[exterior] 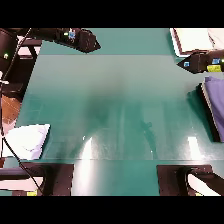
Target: Fold the shirts.
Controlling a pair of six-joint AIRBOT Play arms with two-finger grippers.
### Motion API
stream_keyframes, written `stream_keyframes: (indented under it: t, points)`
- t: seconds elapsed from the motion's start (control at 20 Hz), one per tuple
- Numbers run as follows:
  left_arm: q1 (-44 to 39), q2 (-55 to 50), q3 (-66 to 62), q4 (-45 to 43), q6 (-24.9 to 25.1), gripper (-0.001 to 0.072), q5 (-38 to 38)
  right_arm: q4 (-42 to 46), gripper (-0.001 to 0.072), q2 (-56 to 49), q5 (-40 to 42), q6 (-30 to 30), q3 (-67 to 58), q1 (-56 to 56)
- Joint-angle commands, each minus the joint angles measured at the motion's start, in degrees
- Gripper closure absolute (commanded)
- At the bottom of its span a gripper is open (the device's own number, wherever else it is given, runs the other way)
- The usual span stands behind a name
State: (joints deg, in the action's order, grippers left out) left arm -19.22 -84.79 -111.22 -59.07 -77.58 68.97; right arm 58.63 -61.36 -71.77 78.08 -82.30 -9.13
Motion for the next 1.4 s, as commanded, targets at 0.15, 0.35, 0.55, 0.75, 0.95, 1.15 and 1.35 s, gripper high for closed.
stream_keyframes:
  t: [0.15,0.35,0.55,0.75,0.95,1.15,1.35]
  points:
    - [-0.02,0.00,-0.02,-0.02,0.02,0.0683,-0.02,-0.07,0.0696,0.04,0.02,0.02,-0.04,-0.04]
    - [-0.02,-0.02,-0.02,-0.02,0.02,0.0683,0.00,-0.15,0.0696,0.04,-0.22,0.02,-0.04,-0.09]
    - [-0.02,0.00,-0.02,0.02,0.00,0.0683,-0.13,-0.17,0.0696,0.04,-0.46,0.04,-0.04,-0.09]
    - [0.70,0.61,-0.09,0.24,0.00,0.0683,-4.09,-0.22,0.0696,0.04,-0.46,0.07,-0.04,-0.09]
    - [7.80,7.30,0.11,-13.31,-2.21,0.0684,12.74,-0.48,0.0696,0.04,-0.48,0.07,-0.04,-0.09]
    - [16.57,21.33,10.34,-28.68,-5.55,0.0683,17.27,-0.50,0.0696,0.04,-0.44,0.07,-0.04,-0.09]
    - [25.79,35.76,33.44,-30.86,-5.62,0.0679,19.52,-0.50,0.0696,0.04,-0.42,0.07,-0.04,-0.09]
